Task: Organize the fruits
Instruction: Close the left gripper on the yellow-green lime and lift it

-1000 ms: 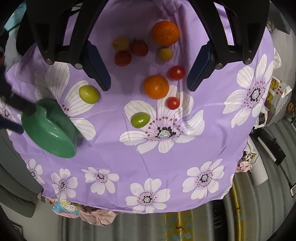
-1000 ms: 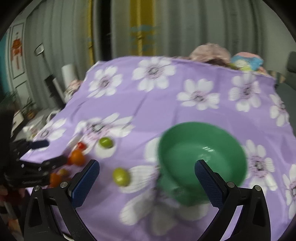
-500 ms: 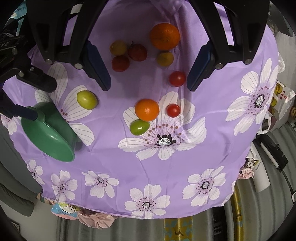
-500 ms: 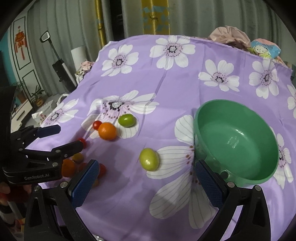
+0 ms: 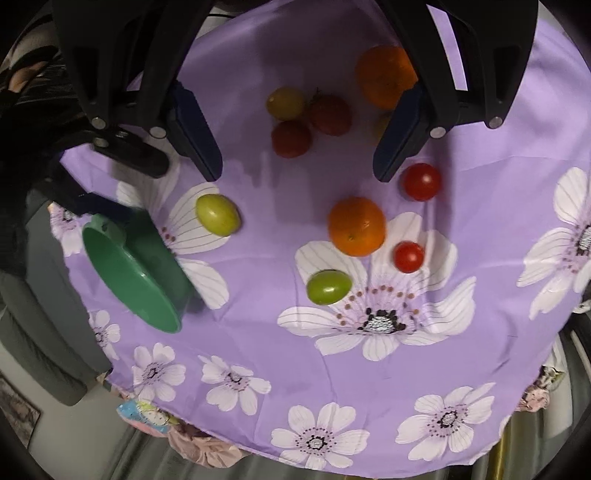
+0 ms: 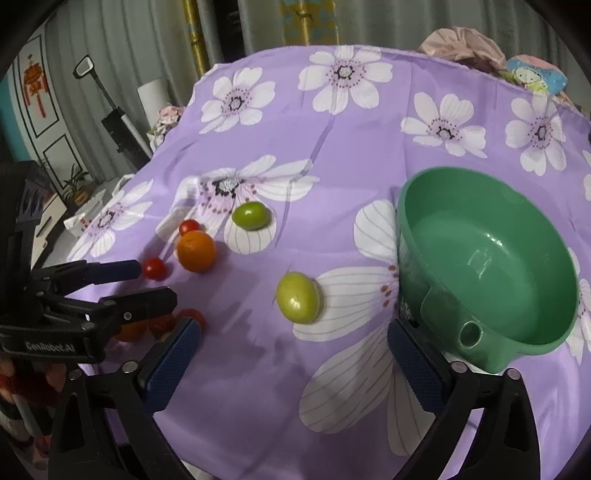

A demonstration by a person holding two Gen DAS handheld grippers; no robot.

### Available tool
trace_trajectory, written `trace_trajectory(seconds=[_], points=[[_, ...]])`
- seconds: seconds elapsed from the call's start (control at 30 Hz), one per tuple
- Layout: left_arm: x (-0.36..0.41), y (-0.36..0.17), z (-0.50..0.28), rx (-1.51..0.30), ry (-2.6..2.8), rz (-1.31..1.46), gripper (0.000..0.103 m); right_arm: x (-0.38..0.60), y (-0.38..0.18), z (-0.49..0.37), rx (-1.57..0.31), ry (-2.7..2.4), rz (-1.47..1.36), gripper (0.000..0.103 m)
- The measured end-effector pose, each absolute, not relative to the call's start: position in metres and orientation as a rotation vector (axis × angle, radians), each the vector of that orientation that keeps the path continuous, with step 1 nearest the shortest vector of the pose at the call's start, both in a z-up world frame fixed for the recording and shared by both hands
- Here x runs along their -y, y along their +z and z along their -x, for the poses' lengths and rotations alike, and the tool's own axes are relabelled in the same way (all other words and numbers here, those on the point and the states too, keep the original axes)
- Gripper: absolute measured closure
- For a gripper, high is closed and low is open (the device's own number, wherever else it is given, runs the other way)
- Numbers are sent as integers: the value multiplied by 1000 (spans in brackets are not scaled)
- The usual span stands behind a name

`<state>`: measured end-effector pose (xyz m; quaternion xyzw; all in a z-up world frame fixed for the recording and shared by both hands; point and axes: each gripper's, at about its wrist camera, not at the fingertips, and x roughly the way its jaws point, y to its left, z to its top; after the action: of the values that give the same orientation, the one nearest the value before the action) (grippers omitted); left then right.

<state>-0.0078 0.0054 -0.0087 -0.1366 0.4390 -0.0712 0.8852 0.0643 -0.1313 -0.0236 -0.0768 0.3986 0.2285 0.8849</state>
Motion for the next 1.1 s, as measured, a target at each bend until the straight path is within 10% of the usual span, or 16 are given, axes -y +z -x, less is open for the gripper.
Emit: trace_trajectory(seconds=[1.1], points=[[49, -46, -85, -1137, -493, 375, 61, 119, -67, -119, -981, 553, 262, 58]])
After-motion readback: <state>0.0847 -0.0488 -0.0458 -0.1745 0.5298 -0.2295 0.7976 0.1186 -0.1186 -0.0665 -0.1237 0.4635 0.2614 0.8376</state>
